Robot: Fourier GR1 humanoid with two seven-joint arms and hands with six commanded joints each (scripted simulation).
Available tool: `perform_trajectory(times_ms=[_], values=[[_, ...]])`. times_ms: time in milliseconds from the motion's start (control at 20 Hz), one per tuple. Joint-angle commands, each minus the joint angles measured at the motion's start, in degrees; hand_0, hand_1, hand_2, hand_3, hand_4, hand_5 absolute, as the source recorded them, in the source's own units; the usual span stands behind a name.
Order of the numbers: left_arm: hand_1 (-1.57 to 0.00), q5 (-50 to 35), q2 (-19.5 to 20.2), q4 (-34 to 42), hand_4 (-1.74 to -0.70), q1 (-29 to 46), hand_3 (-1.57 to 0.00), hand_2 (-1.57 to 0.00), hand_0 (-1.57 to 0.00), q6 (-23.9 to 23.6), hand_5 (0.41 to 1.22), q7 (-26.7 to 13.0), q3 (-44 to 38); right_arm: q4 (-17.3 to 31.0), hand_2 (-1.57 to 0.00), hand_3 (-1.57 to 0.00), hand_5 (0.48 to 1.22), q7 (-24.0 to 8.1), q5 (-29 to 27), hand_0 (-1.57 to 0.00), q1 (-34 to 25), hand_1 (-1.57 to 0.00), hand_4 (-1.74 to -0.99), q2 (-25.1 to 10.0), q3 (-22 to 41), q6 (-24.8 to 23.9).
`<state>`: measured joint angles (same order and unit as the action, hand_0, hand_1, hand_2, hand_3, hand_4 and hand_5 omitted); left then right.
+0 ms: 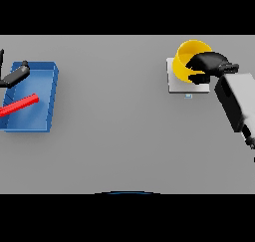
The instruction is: Pick up the red beaker and tilt it to pour out 1 green nut into yellow bowl. Pick up the yellow bowl and place it on the metallic measuring scale.
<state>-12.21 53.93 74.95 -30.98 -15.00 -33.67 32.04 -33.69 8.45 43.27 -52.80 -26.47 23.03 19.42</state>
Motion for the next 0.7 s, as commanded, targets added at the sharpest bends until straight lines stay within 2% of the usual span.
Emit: perform_trajectory(times_ms=[0,100,250,450,650], values=[[0.00,0.1,-0.8,-0.6,-0.81,-0.6,0.00,0.00,0.00,0.0,0.744,-0.5,0.2,0.5,-0.95,-0.76,0.983,0.6,-0.1,-0.98,0.2,-0.87,-1.504,0.1,0.0,0.0],[0.00,0.0,-0.3,-0.9,-0.81,-0.4,0.00,0.00,0.00,0.5,0.742,0.1,0.0,1.3,-0.69,-0.67,0.887,1.1,-0.2,-0.62,-0.3,-0.55,-1.444,0.1,0.0,1.0],[0.00,0.2,-0.5,-1.8,-0.81,-0.7,0.00,0.00,0.00,0.5,0.739,0.9,-0.2,1.8,-0.45,-0.57,0.799,1.7,-0.1,-0.32,-1.0,-0.28,-1.397,-0.2,0.1,1.6],[0.00,0.5,-1.2,-2.0,-0.81,-1.0,0.00,0.00,0.00,0.1,0.736,0.6,0.2,4.5,-0.24,-0.44,0.746,4.3,1.4,-0.13,-1.6,-0.12,-1.346,0.4,1.3,0.7],[0.00,-0.3,-1.5,-2.0,-0.82,-1.0,0.00,0.00,0.00,0.3,0.734,0.3,-0.1,5.3,-0.12,-0.35,0.733,4.1,1.9,-0.05,-2.4,-0.05,-1.308,0.5,1.7,1.3]])
